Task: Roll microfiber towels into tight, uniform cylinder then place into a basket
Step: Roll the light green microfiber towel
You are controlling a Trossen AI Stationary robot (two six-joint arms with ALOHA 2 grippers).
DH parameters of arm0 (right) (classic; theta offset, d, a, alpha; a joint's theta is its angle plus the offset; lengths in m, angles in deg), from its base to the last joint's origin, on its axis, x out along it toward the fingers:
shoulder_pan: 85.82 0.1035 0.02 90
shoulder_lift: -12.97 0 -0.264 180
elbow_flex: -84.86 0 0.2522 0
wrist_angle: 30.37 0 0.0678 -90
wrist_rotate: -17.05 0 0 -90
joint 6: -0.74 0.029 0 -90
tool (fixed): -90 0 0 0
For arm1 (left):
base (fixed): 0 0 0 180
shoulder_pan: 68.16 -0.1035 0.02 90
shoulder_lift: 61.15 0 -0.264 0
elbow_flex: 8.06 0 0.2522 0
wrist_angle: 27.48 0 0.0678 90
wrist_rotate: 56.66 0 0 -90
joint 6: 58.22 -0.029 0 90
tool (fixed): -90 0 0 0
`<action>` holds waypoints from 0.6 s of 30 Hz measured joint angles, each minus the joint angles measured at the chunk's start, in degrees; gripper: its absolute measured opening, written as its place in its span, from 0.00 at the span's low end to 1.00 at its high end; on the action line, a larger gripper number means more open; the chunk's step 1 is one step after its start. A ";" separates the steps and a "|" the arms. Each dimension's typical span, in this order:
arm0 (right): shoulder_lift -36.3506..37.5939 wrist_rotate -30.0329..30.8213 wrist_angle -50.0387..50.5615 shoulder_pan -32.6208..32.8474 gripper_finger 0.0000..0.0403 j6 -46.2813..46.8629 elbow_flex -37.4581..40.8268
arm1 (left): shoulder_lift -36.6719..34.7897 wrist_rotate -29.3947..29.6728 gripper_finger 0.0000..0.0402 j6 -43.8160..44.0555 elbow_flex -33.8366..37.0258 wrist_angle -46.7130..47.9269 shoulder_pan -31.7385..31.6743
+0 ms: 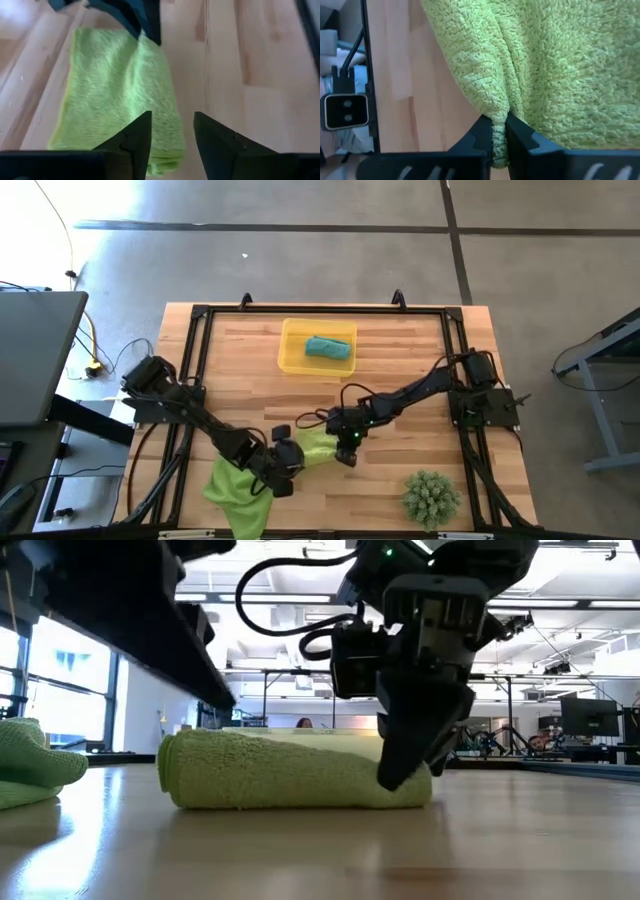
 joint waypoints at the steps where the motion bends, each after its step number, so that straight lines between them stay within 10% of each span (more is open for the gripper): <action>1: 0.02 0.11 -0.02 -0.22 0.04 0.00 0.00 | 0.69 0.04 0.35 -0.40 0.00 0.12 0.00; 18: 0.82 1.22 -0.09 -0.57 0.17 -10.45 -0.02 | 6.54 -1.00 0.37 -2.23 -0.04 0.44 -0.82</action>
